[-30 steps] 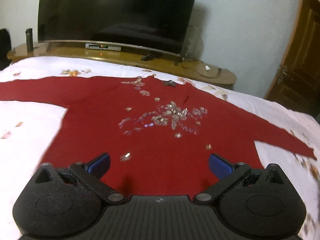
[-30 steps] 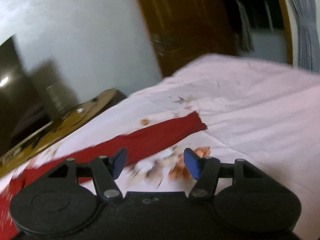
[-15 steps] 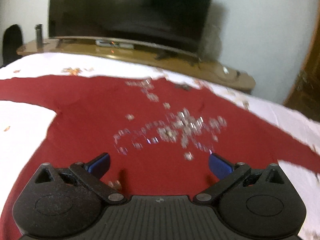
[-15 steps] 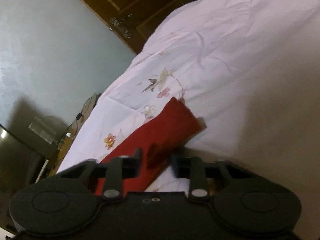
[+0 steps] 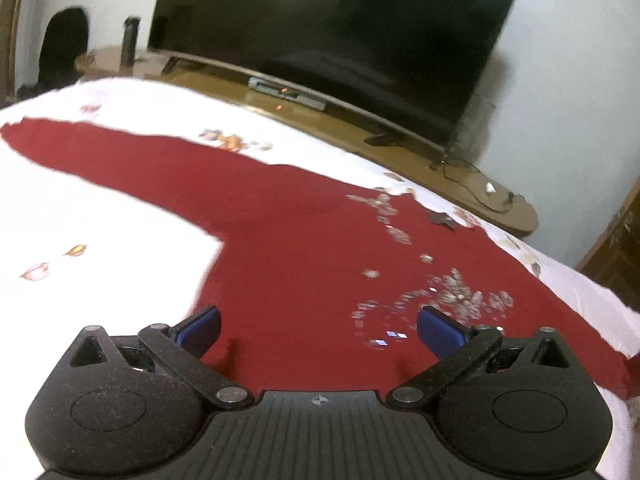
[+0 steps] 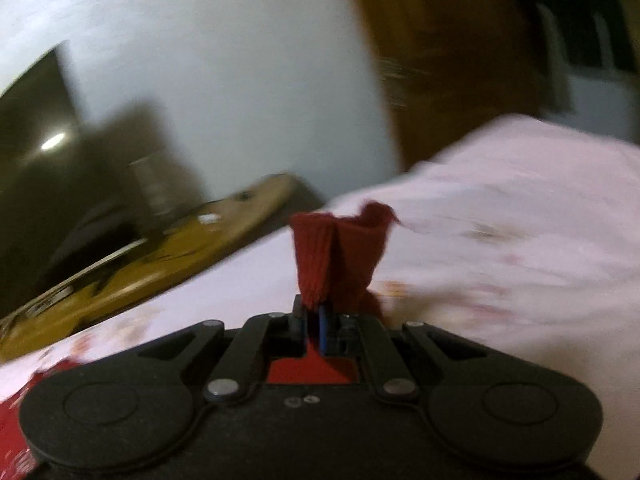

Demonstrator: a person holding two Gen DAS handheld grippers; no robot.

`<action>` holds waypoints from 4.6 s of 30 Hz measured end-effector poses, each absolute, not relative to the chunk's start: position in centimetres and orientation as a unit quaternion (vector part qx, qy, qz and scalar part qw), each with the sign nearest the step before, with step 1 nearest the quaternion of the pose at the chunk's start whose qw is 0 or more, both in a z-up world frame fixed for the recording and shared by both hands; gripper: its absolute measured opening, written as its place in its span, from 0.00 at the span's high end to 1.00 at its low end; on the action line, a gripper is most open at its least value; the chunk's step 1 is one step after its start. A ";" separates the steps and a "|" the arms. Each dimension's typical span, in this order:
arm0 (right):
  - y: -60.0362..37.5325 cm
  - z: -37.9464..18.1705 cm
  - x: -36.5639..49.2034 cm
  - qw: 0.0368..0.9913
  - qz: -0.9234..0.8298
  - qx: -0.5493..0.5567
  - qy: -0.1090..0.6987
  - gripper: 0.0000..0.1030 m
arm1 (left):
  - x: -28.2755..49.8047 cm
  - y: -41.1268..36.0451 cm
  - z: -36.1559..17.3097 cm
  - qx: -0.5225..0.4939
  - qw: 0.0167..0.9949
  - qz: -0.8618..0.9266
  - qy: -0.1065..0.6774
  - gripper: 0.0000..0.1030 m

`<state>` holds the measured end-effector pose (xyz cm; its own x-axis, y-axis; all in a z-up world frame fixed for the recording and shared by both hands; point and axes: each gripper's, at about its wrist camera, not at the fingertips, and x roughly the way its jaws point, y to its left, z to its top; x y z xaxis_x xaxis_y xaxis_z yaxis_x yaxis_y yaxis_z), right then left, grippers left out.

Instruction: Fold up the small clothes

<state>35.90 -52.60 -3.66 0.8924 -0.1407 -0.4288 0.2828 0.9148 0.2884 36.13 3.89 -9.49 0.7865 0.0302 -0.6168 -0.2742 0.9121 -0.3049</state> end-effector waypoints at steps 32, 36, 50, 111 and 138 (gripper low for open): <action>-33.6 -5.3 26.0 0.959 -0.027 0.095 0.266 0.52 | 53.4 -3.0 -14.7 -0.268 0.863 -0.144 0.403 0.35; -36.2 -6.6 26.2 0.956 -0.051 0.113 0.268 0.52 | 55.1 -4.4 -15.9 -0.260 0.866 -0.133 0.405 0.71; -36.5 -8.3 30.4 0.949 -0.053 0.128 0.283 0.52 | 54.0 3.3 -9.7 -0.219 0.911 -0.125 0.327 0.97; -34.4 -9.8 44.5 0.966 0.007 -0.001 0.258 0.79 | 56.2 3.3 -17.1 -0.106 0.935 -0.076 0.331 0.97; -34.4 -9.1 29.7 0.933 -0.119 0.081 0.331 0.71 | 39.3 43.5 -17.9 -0.423 0.860 0.195 0.207 0.43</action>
